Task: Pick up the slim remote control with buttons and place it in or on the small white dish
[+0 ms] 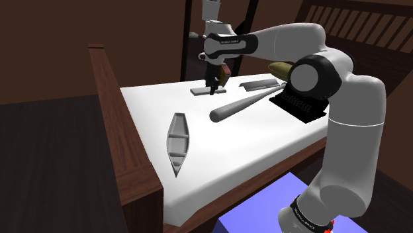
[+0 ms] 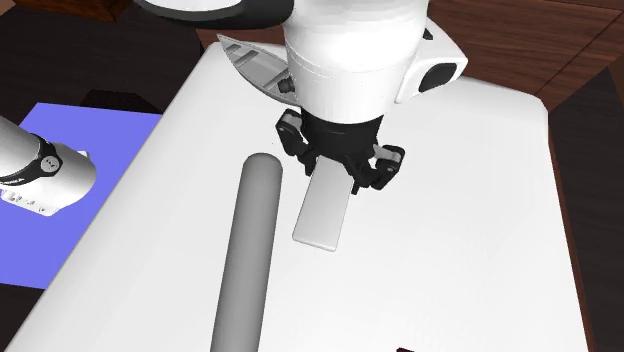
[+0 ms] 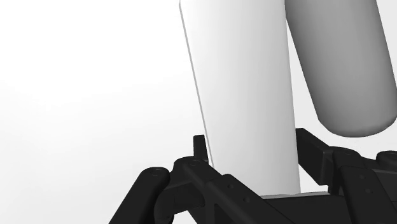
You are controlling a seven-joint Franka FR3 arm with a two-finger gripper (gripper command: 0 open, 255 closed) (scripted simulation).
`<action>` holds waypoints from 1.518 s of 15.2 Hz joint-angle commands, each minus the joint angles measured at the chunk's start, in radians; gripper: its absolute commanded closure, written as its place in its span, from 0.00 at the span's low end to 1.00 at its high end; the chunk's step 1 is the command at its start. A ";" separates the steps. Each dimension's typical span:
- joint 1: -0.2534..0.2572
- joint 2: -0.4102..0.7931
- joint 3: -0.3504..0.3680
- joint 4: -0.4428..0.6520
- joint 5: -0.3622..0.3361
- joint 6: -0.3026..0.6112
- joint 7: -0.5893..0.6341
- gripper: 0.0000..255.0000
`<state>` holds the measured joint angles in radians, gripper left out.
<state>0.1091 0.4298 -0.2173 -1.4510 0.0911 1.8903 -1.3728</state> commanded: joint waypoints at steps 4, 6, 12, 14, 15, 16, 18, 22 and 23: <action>0.079 -0.115 0.019 -0.163 -0.031 0.052 0.095 1.00; 0.110 -0.156 0.030 -0.220 -0.043 0.069 0.137 1.00; 0.195 -0.257 0.074 -0.356 -0.073 0.106 0.272 1.00; 0.222 -0.284 0.091 -0.391 -0.081 0.115 0.318 1.00; 0.234 -0.295 0.100 -0.406 -0.084 0.118 0.341 1.00; 0.247 -0.307 0.110 -0.421 -0.087 0.121 0.364 1.00; 0.273 -0.326 0.129 -0.445 -0.093 0.127 0.411 1.00; 0.323 -0.354 0.170 -0.480 -0.101 0.133 0.505 1.00; 0.336 -0.359 0.180 -0.486 -0.102 0.134 0.529 1.00</action>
<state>0.4311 0.0795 -0.0485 -1.9307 -0.0088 2.0258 -0.8712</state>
